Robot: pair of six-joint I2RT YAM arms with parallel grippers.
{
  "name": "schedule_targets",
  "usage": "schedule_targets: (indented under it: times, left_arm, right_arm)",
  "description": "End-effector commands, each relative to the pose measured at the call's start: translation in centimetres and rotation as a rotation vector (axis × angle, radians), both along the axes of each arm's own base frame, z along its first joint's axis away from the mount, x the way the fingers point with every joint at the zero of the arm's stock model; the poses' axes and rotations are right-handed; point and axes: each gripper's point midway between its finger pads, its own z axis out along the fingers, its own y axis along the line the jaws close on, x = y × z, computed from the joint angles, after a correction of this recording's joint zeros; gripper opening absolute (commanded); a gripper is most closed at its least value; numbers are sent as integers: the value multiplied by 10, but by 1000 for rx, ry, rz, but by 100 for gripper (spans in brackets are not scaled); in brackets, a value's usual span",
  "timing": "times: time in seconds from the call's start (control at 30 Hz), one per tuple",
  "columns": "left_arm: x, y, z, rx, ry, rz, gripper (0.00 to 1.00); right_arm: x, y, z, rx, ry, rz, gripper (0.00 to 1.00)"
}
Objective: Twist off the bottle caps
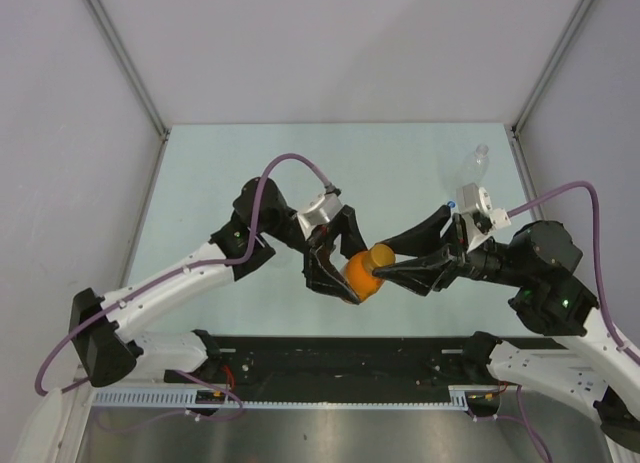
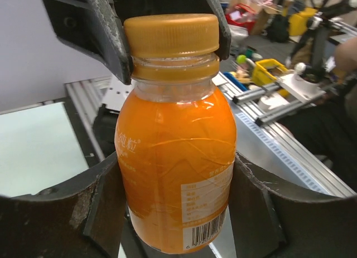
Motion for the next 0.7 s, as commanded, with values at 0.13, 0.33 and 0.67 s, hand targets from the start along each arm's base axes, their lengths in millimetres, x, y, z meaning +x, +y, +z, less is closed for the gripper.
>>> schedule_targets:
  times: [0.13,0.33,0.67]
  left_arm:
    - [-20,5,5,-16,-46,-147,0]
    - [13,-12,-4,46,-74,118,0]
    - [51,-9,-5,53,-123,433,0]
  right_arm:
    - [-11,2,15,28,-84,79,0]
    - [5,-1,14,34,-14,-14,7]
    - [19,-1,13,42,54,-80,64]
